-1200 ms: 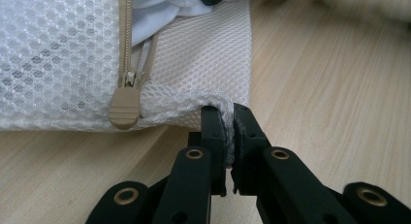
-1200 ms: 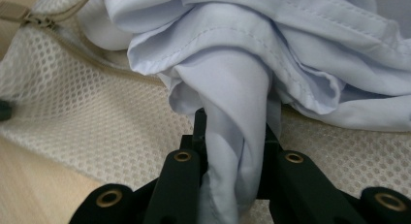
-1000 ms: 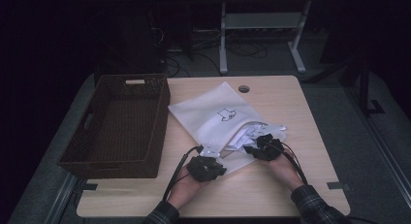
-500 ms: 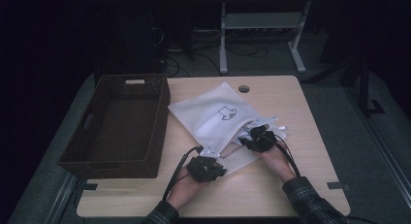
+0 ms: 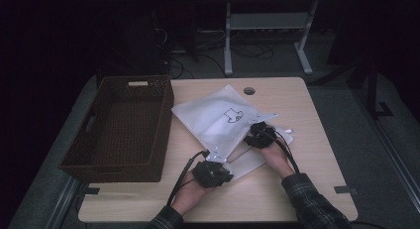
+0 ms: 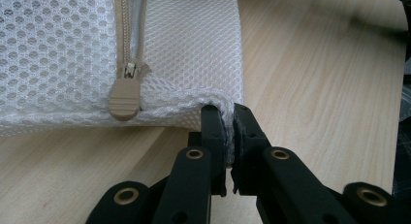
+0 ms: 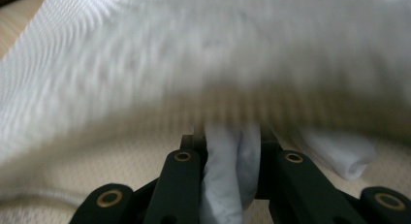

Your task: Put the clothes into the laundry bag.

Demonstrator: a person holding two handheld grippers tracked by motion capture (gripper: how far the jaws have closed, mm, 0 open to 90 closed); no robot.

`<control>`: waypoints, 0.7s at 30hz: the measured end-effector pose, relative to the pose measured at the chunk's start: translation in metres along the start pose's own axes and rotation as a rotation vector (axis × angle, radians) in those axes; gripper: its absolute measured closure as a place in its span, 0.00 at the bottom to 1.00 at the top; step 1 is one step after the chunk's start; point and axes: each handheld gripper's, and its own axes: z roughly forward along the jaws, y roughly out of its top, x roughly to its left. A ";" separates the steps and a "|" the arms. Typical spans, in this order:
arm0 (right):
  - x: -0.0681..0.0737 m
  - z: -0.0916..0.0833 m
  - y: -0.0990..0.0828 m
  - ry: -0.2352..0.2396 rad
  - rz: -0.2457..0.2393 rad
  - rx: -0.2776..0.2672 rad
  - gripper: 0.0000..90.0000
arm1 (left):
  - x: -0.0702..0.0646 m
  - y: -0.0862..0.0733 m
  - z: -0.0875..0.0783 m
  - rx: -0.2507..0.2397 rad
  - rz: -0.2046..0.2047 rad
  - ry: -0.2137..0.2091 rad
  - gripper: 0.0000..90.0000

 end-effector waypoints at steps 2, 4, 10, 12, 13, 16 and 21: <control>0.000 0.003 0.004 0.002 0.002 -0.004 0.87 | -0.001 0.000 0.000 0.000 -0.001 -0.002 0.95; 0.000 0.005 0.007 0.002 0.001 -0.009 0.87 | -0.002 0.000 0.001 0.001 0.002 -0.003 0.95; 0.001 0.015 0.016 -0.002 0.002 -0.017 0.87 | -0.001 0.000 0.000 -0.002 0.001 -0.004 0.95; 0.001 0.017 0.019 -0.004 0.003 -0.021 0.87 | -0.001 0.001 0.000 -0.001 0.003 -0.004 0.95; 0.001 0.019 0.020 -0.006 0.005 -0.023 0.87 | -0.001 0.001 0.000 -0.002 0.003 -0.005 0.95; 0.002 0.022 0.021 -0.007 -0.003 -0.028 0.87 | -0.001 0.001 -0.001 -0.002 0.002 -0.005 0.95; 0.003 0.030 0.025 -0.012 0.001 -0.031 0.87 | -0.001 0.001 -0.001 -0.006 -0.008 -0.010 0.95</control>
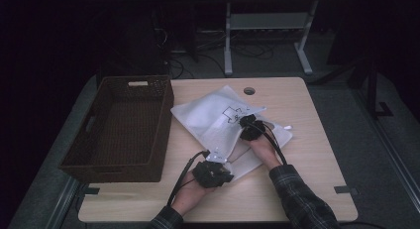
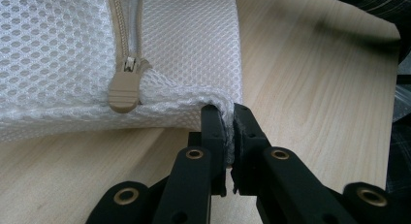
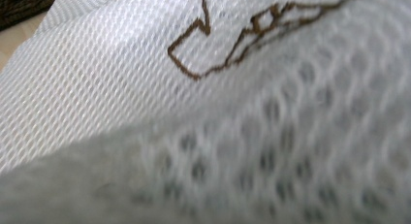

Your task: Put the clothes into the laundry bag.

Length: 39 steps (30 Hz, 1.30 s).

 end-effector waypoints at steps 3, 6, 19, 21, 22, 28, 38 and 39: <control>-0.001 0.004 0.002 -0.007 -0.007 0.002 0.86 | 0.000 0.000 0.000 -0.002 -0.002 0.001 0.95; -0.002 0.007 0.002 -0.007 -0.001 0.004 0.86 | 0.001 0.000 0.000 -0.004 -0.004 0.002 0.95; -0.004 -0.018 -0.010 0.027 -0.030 0.018 0.67 | 0.001 0.000 0.000 -0.010 -0.016 0.000 0.94; -0.006 -0.027 -0.014 0.036 -0.035 0.020 0.62 | 0.002 0.000 0.000 -0.008 -0.019 -0.001 0.94; -0.006 -0.030 -0.015 0.041 -0.029 0.018 0.60 | 0.002 0.000 0.000 -0.009 -0.022 -0.004 0.94; -0.015 -0.057 -0.031 0.086 -0.022 0.031 0.55 | 0.005 0.000 -0.001 -0.023 -0.043 -0.024 0.93; -0.045 -0.100 -0.052 0.039 -0.023 0.060 0.51 | 0.004 -0.001 0.000 -0.015 -0.033 -0.013 0.93; -0.051 -0.104 -0.055 0.023 -0.017 0.057 0.51 | 0.004 -0.001 0.000 -0.014 -0.032 -0.013 0.93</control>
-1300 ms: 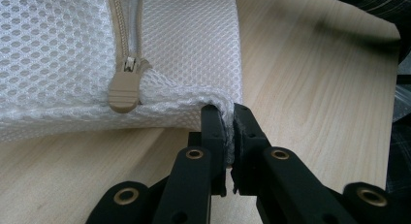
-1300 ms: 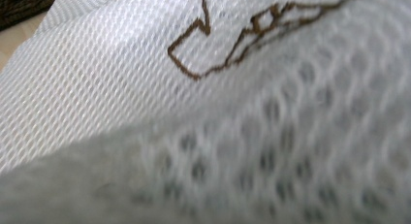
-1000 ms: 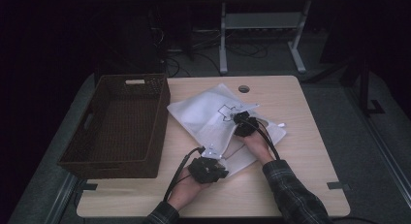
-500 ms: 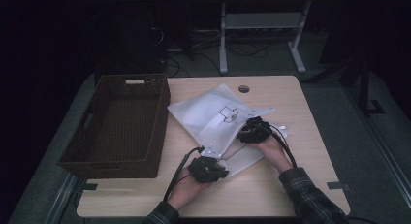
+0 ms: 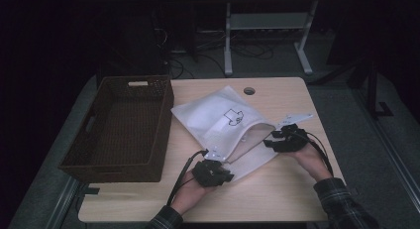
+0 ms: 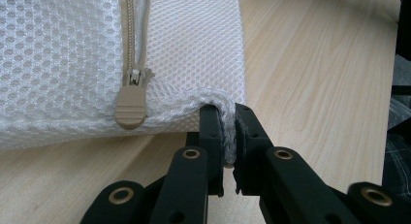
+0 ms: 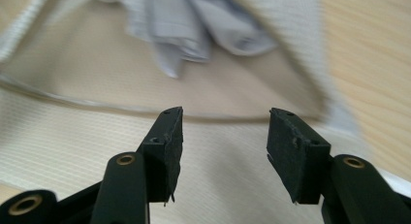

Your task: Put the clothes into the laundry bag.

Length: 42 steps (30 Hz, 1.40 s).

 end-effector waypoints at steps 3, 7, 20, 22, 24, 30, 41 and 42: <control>-0.016 -0.007 -0.006 -0.040 0.031 -0.016 0.51 | 0.000 0.000 0.000 0.000 0.002 -0.001 0.93; -0.035 -0.012 -0.014 -0.081 0.067 -0.020 0.50 | 0.000 0.000 0.000 0.000 0.003 -0.002 0.93; -0.056 0.014 -0.029 0.026 0.113 0.001 0.44 | 0.001 -0.001 0.000 0.005 0.005 -0.005 0.93; -0.055 0.017 -0.029 0.035 0.107 0.010 0.44 | 0.001 -0.001 0.000 0.005 0.005 -0.004 0.93; -0.055 0.017 -0.030 0.035 0.103 0.011 0.49 | 0.002 -0.001 0.000 0.005 0.006 -0.003 0.93; -0.054 0.017 -0.034 0.085 0.102 -0.004 0.77 | 0.002 -0.001 0.000 0.002 0.009 0.010 0.93; -0.042 0.014 -0.032 0.048 0.042 -0.025 0.89 | 0.013 -0.003 -0.005 -0.008 0.019 0.100 0.93; -0.040 0.013 -0.031 0.042 0.038 -0.021 0.89 | 0.014 -0.003 -0.006 -0.011 0.012 0.106 0.93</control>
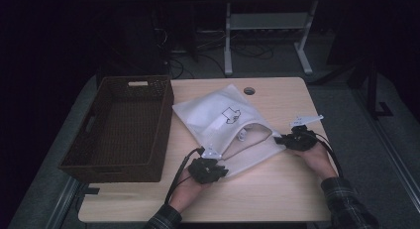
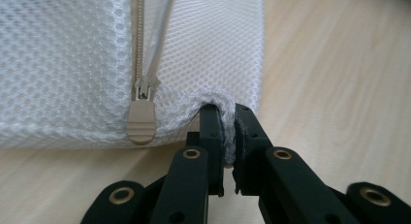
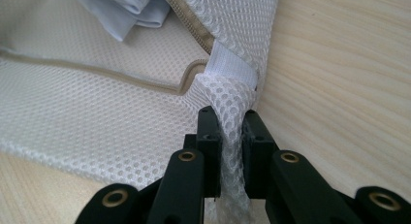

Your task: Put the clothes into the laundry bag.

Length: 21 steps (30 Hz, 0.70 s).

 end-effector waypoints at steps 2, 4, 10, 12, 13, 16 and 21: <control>0.003 -0.001 0.000 -0.004 -0.009 0.004 0.89 | 0.004 -0.001 -0.002 -0.002 -0.005 0.014 0.93; 0.007 -0.003 0.000 -0.009 -0.017 0.015 0.89 | 0.008 -0.001 -0.004 -0.002 -0.010 0.035 0.93; 0.023 -0.014 -0.002 -0.035 -0.036 0.040 0.90 | 0.019 -0.003 -0.009 -0.005 -0.025 0.083 0.93; 0.028 -0.017 -0.005 -0.035 -0.030 0.051 0.90 | 0.022 -0.004 -0.010 -0.006 -0.033 0.095 0.93; 0.031 -0.020 -0.006 -0.033 -0.031 0.056 0.90 | 0.023 -0.004 -0.011 -0.006 -0.034 0.096 0.93; 0.038 -0.027 -0.010 -0.033 -0.022 0.067 0.89 | 0.027 -0.005 -0.013 -0.002 -0.049 0.099 0.93; 0.046 -0.038 -0.019 -0.031 0.006 0.079 0.89 | 0.027 -0.006 -0.017 0.008 -0.054 0.094 0.86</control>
